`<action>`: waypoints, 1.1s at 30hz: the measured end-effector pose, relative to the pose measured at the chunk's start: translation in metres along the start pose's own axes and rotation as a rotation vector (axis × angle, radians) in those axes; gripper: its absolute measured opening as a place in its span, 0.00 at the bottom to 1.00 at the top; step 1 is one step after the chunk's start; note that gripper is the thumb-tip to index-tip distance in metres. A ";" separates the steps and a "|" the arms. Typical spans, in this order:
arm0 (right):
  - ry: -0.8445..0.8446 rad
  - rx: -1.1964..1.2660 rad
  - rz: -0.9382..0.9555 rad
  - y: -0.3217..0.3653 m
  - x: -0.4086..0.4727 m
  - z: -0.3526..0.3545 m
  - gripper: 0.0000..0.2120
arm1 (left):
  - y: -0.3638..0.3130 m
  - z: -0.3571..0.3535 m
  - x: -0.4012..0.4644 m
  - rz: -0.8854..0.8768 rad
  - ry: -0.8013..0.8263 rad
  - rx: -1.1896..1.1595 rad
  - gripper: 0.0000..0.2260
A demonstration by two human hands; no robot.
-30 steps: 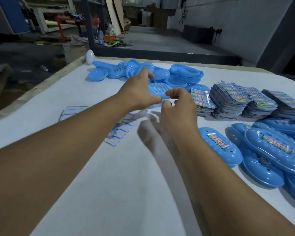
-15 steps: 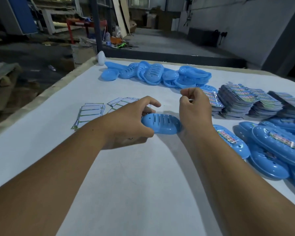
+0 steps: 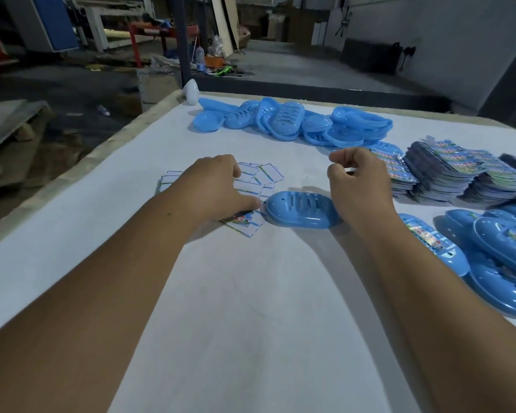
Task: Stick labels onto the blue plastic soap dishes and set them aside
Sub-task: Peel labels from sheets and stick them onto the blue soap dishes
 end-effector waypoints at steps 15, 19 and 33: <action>0.075 0.091 0.078 0.016 -0.012 -0.002 0.08 | -0.003 0.016 -0.001 0.097 -0.047 -0.659 0.15; 0.219 0.247 0.147 0.026 -0.023 -0.006 0.09 | -0.009 0.021 -0.003 -0.001 -0.104 -0.901 0.12; 0.360 0.472 0.097 0.030 -0.026 -0.010 0.05 | -0.020 0.015 -0.008 -0.066 -0.065 -1.069 0.08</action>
Point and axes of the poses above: each hand's wrist, its own x-axis towards the middle knuckle, its own z-axis out of the back of the hand, y = z × x, the point moved 1 cm from there along x, towards the middle knuckle, and after that the axes turned 8 degrees about z, right-handed, at the moved point
